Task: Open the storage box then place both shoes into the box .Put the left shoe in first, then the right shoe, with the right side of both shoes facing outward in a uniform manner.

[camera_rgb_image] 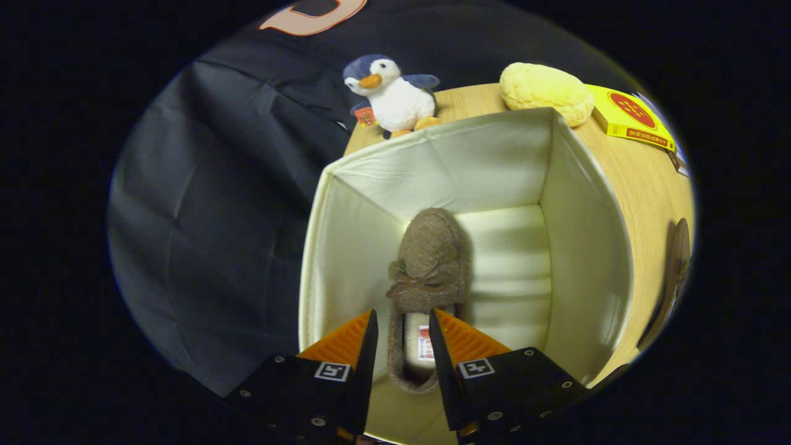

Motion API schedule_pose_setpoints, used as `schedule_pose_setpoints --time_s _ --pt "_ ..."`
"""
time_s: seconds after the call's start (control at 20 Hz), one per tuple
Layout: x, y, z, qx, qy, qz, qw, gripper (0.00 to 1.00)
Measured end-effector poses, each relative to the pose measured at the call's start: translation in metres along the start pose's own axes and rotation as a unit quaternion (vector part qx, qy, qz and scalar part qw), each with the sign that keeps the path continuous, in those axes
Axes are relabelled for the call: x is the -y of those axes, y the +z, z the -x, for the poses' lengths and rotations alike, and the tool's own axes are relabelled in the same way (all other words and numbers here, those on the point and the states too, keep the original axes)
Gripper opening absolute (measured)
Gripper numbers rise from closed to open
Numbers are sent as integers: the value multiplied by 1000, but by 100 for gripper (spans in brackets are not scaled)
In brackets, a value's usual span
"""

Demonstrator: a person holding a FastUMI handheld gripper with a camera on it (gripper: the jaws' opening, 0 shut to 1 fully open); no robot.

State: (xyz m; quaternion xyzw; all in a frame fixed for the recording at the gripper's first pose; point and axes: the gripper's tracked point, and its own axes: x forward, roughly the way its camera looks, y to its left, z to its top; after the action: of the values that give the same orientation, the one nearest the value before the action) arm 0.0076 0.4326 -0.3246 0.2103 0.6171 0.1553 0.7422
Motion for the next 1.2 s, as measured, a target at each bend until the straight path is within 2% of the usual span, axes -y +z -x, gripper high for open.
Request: schedule_pose_setpoints --time_s 0.15,0.2,0.25,0.3,0.35,0.55,0.85,1.2 --pt "-5 5 29 25 29 15 999 64" --pt "-2 8 39 36 32 17 999 75" --pt "4 11 50 51 29 20 998 81" --pt "12 17 60 66 23 23 997 92" --pt "19 20 70 79 20 26 996 96" --pt "46 28 112 127 18 48 991 99" --pt "115 30 162 170 -13 61 983 99" --pt "218 17 200 183 -77 51 979 99"
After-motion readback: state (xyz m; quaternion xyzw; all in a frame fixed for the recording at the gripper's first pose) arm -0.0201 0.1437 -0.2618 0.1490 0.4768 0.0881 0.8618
